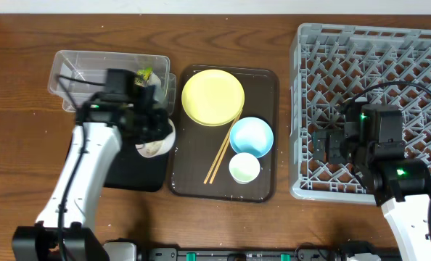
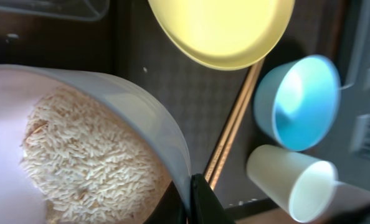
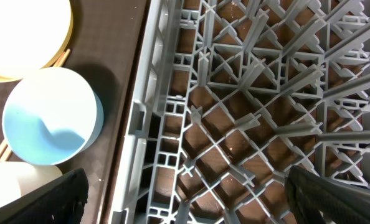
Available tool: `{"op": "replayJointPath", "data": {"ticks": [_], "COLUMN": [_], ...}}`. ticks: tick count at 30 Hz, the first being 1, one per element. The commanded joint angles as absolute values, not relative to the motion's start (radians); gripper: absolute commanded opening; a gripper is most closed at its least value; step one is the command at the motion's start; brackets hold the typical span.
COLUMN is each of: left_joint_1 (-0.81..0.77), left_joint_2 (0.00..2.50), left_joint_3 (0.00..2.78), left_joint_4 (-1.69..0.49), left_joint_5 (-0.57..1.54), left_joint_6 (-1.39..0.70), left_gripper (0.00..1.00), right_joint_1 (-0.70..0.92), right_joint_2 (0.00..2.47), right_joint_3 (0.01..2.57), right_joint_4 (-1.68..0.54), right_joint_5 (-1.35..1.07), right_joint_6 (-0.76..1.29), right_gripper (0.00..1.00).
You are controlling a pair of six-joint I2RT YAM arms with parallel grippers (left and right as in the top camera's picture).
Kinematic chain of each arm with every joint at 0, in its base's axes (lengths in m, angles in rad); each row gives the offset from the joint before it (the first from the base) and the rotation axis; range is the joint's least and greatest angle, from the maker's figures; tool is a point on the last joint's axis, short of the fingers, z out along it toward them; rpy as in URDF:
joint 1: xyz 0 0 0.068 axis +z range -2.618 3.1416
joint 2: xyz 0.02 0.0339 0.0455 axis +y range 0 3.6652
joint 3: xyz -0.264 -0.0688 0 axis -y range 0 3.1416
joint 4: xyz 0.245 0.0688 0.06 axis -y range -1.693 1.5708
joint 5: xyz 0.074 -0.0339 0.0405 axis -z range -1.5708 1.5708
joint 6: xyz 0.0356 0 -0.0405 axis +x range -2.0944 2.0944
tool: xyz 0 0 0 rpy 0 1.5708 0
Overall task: Sort waste into correct bins and load items into the dishwasher rack
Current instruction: 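Lift the rice bowl and tip the rice onto the black tray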
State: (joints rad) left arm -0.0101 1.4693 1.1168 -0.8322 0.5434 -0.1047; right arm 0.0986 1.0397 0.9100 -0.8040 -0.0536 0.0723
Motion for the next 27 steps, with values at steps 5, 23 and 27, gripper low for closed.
{"op": "replayJointPath", "data": {"ticks": [5,23,27], "left_joint_1": [0.239,0.506,0.540], "left_joint_2": [1.581,1.799,1.799], "left_joint_3": [1.091,1.083,1.083], "left_joint_4": [-0.851,-0.941,-0.971], "left_joint_5": [1.051,1.459,1.459], "left_joint_6": [0.099,0.145,0.114], "left_gripper": [0.07,0.06,0.06], "right_joint_1": [0.104,0.104,0.104], "right_joint_2": [1.036,1.036,1.036], "right_joint_3": [0.931,0.931,0.931], "right_joint_4": [-0.805,-0.805,-0.805], "right_joint_5": [-0.061,-0.061,-0.061], "right_joint_6": [0.081,0.081,0.081], "right_gripper": [0.99,0.99,0.99]}}
